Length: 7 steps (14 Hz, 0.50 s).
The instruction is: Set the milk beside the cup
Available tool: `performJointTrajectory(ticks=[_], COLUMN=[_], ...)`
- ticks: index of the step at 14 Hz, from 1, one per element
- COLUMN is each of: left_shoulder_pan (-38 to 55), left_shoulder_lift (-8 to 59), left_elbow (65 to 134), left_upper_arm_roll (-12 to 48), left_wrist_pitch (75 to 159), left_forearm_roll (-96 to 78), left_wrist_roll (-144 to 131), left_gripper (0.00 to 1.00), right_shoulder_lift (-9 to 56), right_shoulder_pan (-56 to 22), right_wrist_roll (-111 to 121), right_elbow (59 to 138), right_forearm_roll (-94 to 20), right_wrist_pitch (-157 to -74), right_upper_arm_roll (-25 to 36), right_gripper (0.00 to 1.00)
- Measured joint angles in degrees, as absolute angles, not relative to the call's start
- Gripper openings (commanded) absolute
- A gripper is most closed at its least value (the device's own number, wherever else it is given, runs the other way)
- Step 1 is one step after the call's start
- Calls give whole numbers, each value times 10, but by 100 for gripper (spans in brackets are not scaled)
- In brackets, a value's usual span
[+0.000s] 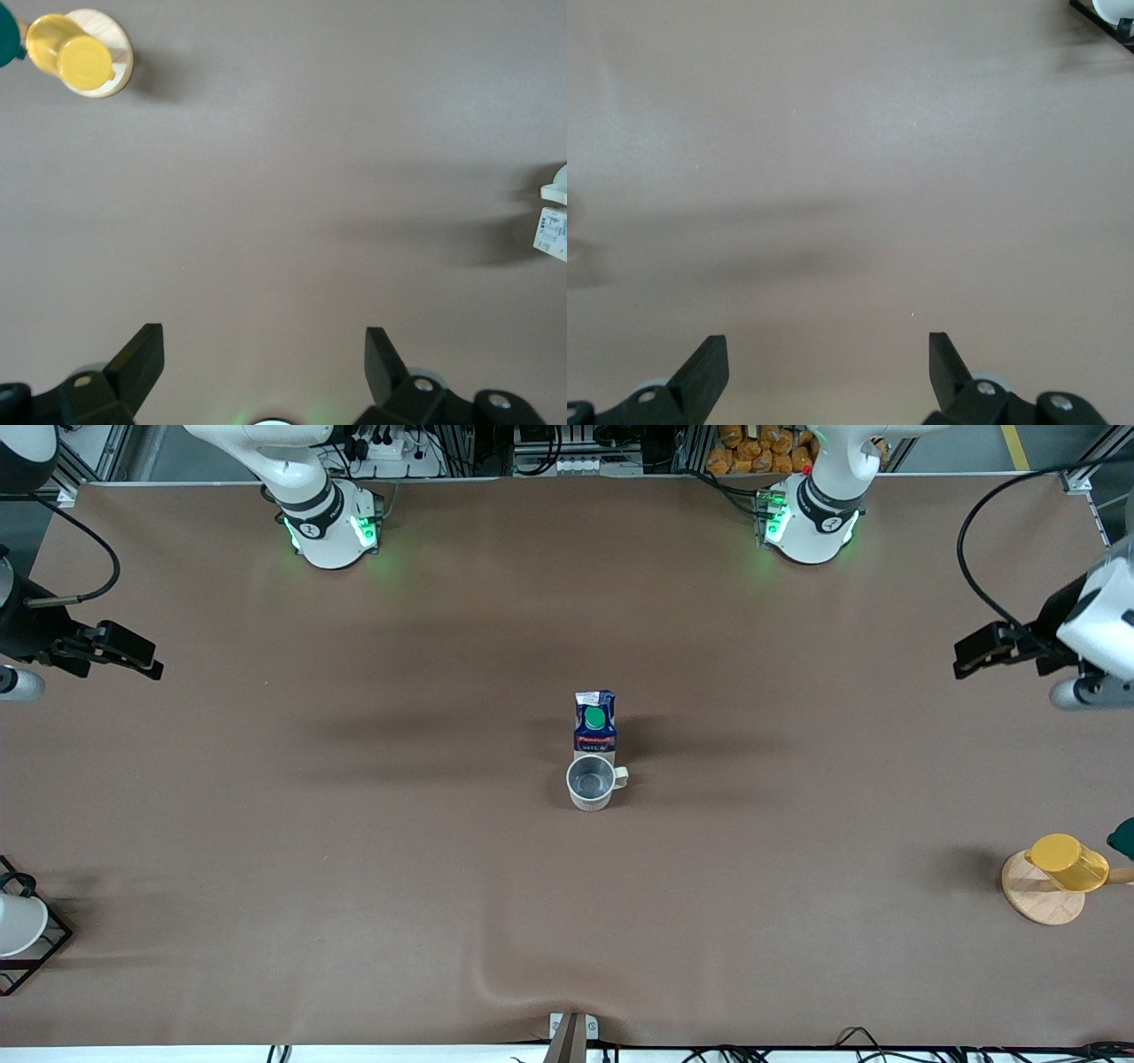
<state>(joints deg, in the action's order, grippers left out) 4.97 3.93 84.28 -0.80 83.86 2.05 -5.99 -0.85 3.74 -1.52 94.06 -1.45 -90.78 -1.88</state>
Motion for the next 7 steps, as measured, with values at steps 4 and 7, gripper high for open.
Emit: performJointTrajectory(ticks=[4,7], left_shoulder_pan=[58,60], left_shoulder_lift=[39,42], left_elbow=[858,858], left_upper_arm_roll=[-21,-19], left_wrist_pitch=[863,865], left_forearm_roll=[21,21], left_wrist_roll=[-59,-59], left_gripper=[100,100], right_shoulder_lift=[-8,-8], right_shoulder_pan=[37,37], right_wrist_roll=[-15,-15], right_elbow=[942,942], right_forearm_roll=[-14,-14], right_wrist_pitch=[-908,-908], right_upper_arm_roll=[-19,-19], right_gripper=[100,100])
